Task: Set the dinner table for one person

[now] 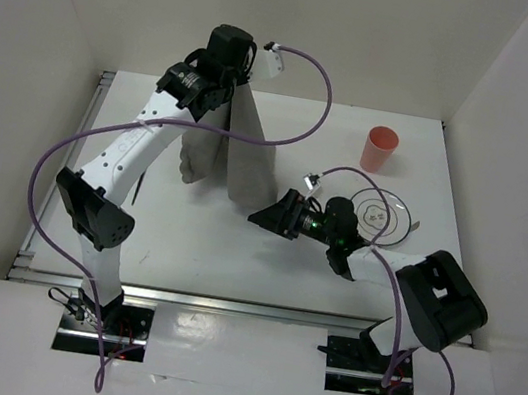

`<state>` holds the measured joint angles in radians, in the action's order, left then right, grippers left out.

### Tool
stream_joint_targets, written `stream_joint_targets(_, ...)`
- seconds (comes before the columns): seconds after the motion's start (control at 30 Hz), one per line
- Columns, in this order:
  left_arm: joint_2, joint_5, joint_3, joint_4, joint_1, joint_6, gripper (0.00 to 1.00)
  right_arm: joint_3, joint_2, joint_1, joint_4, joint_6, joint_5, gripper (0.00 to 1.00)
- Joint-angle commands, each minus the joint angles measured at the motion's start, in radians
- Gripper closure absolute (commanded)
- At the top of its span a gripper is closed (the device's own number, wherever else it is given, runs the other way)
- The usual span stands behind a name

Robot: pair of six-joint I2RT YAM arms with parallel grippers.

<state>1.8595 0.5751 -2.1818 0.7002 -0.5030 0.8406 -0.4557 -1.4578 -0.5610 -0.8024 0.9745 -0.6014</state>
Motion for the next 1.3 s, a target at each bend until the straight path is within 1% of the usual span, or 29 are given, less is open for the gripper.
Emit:
stream_joint_targets(0.0,-0.017,0.040,-0.065,-0.114,-0.006,-0.005,1.00,-0.092,-0.038,-0.007,-0.201,-0.011,-0.012,0.01)
stream_joint_targets(0.1,-0.017,0.040,-0.056,-0.094,-0.006,-0.024,1.00,-0.142,-0.081,-0.007,-0.187,-0.040,0.021,0.01)
stream_joint_targets(0.2,-0.026,0.031,-0.056,-0.094,-0.006,-0.025,1.00,-0.199,-0.124,-0.007,-0.106,-0.077,0.069,0.01)
stream_joint_targets(0.3,-0.026,0.031,-0.056,-0.094,-0.006,-0.015,1.00,-0.221,-0.176,-0.007,-0.106,-0.089,0.060,0.01)
stream_joint_targets(0.47,-0.026,0.031,-0.067,-0.113,-0.006,-0.006,1.00,-0.184,-0.164,-0.007,-0.051,-0.077,0.084,0.01)
stream_joint_targets(0.5,-0.026,0.031,-0.067,-0.123,-0.006,0.006,1.00,-0.152,-0.147,-0.007,-0.035,-0.077,0.084,0.01)
stream_joint_targets(0.57,-0.026,0.040,-0.067,-0.123,-0.006,0.006,1.00,-0.118,-0.136,-0.007,-0.046,-0.077,0.110,0.01)
stream_joint_targets(0.63,-0.016,0.040,-0.078,-0.123,-0.006,0.006,1.00,-0.092,-0.136,-0.007,-0.098,-0.066,0.123,0.01)
stream_joint_targets(0.7,-0.016,0.040,-0.087,-0.123,-0.006,0.006,1.00,-0.092,-0.165,-0.007,-0.109,-0.066,0.123,0.01)
stream_joint_targets(0.83,-0.016,0.040,-0.087,-0.114,-0.006,0.006,1.00,-0.120,-0.174,0.015,-0.149,-0.066,0.135,0.01)
stream_joint_targets(1.07,-0.016,0.040,-0.087,-0.103,-0.016,-0.012,1.00,-0.178,-0.207,0.085,-0.116,-0.100,0.140,0.01)
stream_joint_targets(1.1,-0.016,0.040,-0.087,-0.103,-0.016,-0.012,1.00,-0.188,-0.226,0.095,-0.136,-0.100,0.115,0.01)
stream_joint_targets(1.13,-0.016,0.040,-0.087,-0.094,-0.016,-0.012,1.00,-0.189,-0.255,0.095,-0.190,-0.083,0.057,0.01)
stream_joint_targets(1.23,-0.016,0.040,-0.087,-0.094,-0.016,-0.012,1.00,-0.236,-0.295,0.095,-0.244,-0.037,-0.036,0.01)
stream_joint_targets(1.27,-0.016,0.040,-0.087,-0.094,-0.016,-0.012,1.00,-0.236,-0.305,0.095,-0.257,-0.008,-0.046,0.01)
